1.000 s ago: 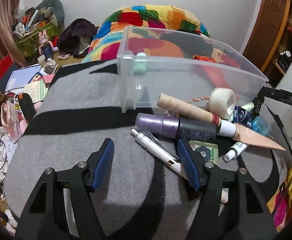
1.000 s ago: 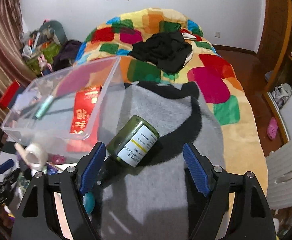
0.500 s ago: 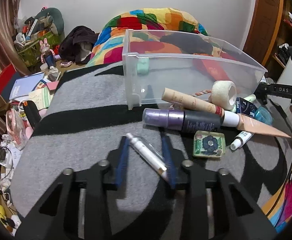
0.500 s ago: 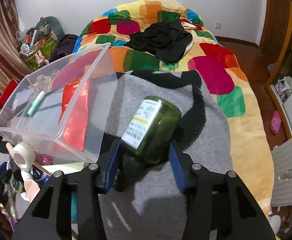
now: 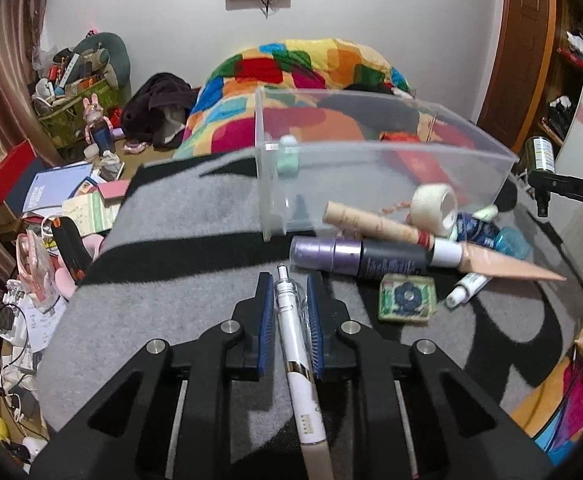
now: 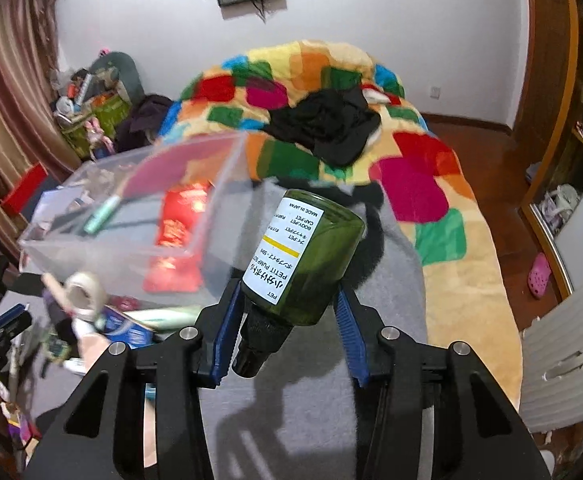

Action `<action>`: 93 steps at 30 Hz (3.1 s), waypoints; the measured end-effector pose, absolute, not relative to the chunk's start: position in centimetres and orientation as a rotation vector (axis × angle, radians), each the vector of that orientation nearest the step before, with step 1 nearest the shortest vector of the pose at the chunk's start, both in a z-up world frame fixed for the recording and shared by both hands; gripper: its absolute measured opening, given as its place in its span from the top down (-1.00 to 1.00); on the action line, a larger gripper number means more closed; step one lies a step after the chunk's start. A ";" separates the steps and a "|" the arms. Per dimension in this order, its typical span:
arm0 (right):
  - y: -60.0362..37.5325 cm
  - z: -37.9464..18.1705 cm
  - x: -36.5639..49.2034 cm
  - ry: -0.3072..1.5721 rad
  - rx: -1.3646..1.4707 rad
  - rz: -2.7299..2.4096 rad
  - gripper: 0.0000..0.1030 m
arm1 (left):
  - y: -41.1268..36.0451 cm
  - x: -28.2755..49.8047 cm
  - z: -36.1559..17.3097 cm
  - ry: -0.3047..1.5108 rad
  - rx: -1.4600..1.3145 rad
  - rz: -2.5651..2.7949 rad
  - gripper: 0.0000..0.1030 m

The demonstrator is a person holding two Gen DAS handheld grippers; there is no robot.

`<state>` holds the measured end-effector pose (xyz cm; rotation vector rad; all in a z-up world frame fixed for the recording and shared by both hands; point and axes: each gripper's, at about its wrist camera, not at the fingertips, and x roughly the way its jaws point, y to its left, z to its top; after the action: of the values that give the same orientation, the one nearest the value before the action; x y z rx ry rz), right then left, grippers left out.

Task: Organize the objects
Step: 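Grasp the green glass bottle with the right tool while the left tool grasps the white pen, then drop the green bottle into the box while the left tool drops the white pen in, then grasp the blue tape roll with the right tool while the left tool grasps the green square compact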

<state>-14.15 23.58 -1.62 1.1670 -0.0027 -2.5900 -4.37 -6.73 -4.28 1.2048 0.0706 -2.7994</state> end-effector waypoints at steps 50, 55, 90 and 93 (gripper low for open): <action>12.1 -0.8 -19.7 0.034 1.169 -2.341 0.19 | -4.5 -13.7 2.8 -0.073 0.895 -2.867 0.71; 11.6 -1.7 -19.7 0.068 1.203 -2.315 0.19 | -2.9 -13.7 2.5 -0.069 0.984 -2.938 0.70; 18.1 -2.8 -12.1 0.125 1.182 -2.347 -0.23 | -3.8 -6.9 -1.6 0.112 1.290 -2.975 -0.31; 18.4 -4.3 -11.8 0.101 1.234 -2.316 -0.23 | -3.9 -6.6 -3.3 0.123 1.356 -2.944 -0.31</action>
<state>-11.80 18.44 -4.29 1.2343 0.1015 -2.3156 -6.57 -3.93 -3.29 1.3562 0.1227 -2.9439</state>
